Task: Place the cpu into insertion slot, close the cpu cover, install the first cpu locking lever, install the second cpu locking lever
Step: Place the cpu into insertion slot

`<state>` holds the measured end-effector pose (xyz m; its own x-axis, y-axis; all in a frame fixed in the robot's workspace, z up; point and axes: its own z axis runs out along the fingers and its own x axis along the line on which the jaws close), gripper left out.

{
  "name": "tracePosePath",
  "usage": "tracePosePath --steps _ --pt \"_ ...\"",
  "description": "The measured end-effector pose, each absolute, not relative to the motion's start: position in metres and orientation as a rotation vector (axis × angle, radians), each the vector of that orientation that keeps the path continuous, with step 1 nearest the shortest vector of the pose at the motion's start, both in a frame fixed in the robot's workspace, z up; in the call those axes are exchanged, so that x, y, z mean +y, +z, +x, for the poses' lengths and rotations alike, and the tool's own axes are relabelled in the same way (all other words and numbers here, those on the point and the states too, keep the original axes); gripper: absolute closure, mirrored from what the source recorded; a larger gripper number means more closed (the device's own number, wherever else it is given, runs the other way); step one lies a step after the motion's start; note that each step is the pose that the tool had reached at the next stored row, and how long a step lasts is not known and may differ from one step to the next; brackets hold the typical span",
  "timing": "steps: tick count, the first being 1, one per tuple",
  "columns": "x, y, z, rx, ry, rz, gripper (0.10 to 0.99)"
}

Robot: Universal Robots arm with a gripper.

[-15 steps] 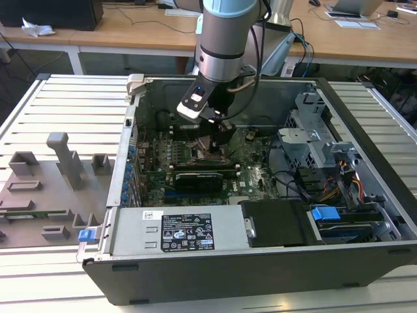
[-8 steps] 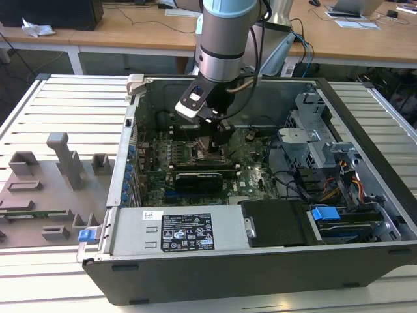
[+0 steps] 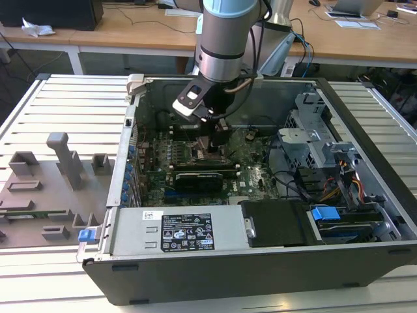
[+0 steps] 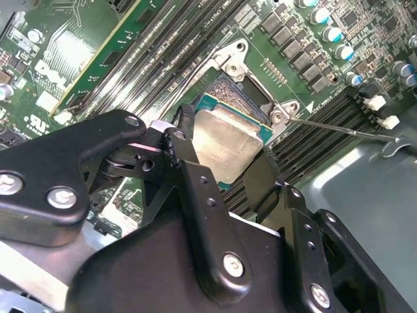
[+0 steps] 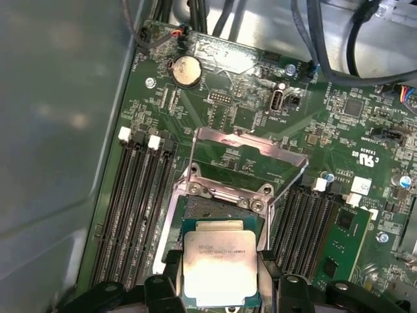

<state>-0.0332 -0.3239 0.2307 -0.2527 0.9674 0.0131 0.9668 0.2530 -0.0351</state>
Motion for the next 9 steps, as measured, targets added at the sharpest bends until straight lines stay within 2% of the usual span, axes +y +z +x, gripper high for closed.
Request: tracePosePath --steps 9 --pt "-0.3239 0.2306 -0.0332 -2.381 0.03 -2.0 0.541"
